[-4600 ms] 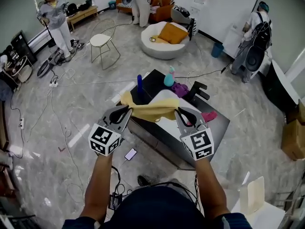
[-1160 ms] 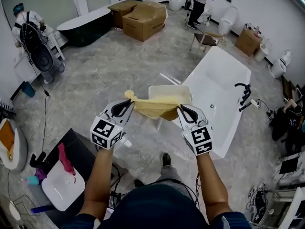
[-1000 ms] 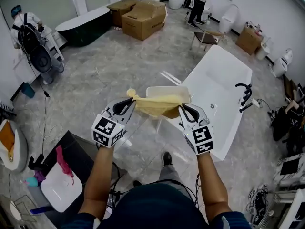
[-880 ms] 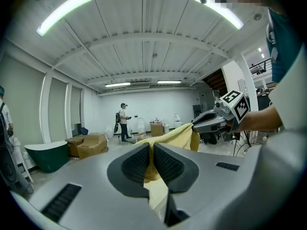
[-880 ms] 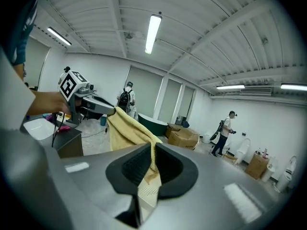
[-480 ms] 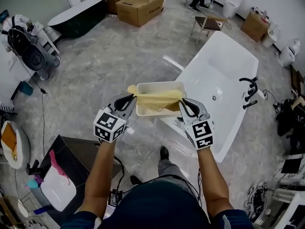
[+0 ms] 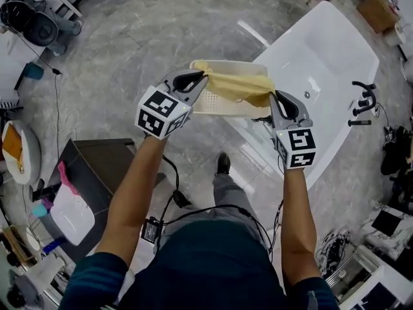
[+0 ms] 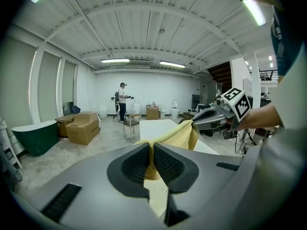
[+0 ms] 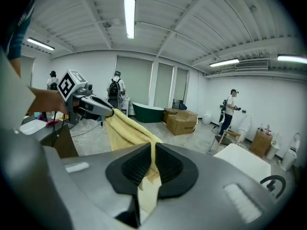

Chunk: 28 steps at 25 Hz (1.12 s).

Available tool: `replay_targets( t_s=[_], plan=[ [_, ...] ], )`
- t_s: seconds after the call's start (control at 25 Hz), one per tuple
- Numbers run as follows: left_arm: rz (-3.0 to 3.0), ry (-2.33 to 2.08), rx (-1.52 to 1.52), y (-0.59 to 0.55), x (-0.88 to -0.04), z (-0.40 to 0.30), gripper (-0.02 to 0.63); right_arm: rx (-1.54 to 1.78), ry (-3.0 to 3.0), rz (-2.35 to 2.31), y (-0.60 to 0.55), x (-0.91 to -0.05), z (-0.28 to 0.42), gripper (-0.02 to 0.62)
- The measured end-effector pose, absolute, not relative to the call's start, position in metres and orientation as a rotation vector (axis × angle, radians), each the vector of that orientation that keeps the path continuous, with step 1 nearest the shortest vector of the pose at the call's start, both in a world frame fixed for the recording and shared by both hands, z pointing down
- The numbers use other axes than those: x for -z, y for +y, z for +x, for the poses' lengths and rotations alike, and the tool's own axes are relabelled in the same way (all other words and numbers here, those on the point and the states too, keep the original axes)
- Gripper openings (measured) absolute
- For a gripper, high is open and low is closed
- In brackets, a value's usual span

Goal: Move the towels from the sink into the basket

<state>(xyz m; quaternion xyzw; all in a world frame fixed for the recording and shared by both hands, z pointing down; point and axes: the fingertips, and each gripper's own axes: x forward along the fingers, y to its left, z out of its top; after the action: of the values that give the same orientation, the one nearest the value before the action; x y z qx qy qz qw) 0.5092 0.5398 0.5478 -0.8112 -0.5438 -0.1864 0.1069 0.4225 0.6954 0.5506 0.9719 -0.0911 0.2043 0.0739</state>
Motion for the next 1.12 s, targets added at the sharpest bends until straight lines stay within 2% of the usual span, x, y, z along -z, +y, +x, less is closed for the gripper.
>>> replay_targets(
  t_s=[0.64, 1.12],
  plan=[
    [-2.303, -1.593, 0.779, 0.557, -0.674, 0.559, 0.031, -0.799, -0.316, 2.945, 0.714, -0.683, 0.478, 0.035],
    [-2.283, -1.576, 0.902, 0.573, -0.742, 0.563, 0.031, -0.926, -0.344, 2.930, 0.732, -0.753, 0.485, 0.037]
  ],
)
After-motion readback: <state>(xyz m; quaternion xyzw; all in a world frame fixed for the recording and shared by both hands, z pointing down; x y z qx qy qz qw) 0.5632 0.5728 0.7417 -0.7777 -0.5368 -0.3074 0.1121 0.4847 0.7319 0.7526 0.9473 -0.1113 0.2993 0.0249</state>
